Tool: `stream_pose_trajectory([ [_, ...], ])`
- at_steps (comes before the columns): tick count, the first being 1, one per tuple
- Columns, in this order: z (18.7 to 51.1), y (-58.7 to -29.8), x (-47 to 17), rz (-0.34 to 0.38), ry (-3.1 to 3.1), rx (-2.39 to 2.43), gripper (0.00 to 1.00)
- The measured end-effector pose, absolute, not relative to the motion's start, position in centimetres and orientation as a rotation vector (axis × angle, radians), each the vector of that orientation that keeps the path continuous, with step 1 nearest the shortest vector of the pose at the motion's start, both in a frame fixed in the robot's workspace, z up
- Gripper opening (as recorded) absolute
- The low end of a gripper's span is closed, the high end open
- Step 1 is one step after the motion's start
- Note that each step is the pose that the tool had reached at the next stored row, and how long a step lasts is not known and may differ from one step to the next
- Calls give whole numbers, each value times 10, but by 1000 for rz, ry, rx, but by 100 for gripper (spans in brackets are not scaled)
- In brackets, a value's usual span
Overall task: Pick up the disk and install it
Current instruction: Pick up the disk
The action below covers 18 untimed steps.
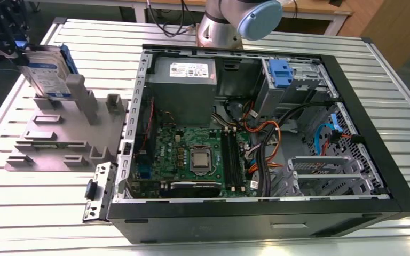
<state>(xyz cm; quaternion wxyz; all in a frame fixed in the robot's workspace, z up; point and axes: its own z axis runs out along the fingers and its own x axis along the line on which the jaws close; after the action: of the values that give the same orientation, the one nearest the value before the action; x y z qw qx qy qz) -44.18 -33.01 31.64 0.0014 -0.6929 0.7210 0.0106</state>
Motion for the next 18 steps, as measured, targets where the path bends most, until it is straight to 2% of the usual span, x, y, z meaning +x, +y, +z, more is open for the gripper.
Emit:
stream_pose_trajectory([
  [18, 321, -330, -442, 33, 2263, -2175, 36],
])
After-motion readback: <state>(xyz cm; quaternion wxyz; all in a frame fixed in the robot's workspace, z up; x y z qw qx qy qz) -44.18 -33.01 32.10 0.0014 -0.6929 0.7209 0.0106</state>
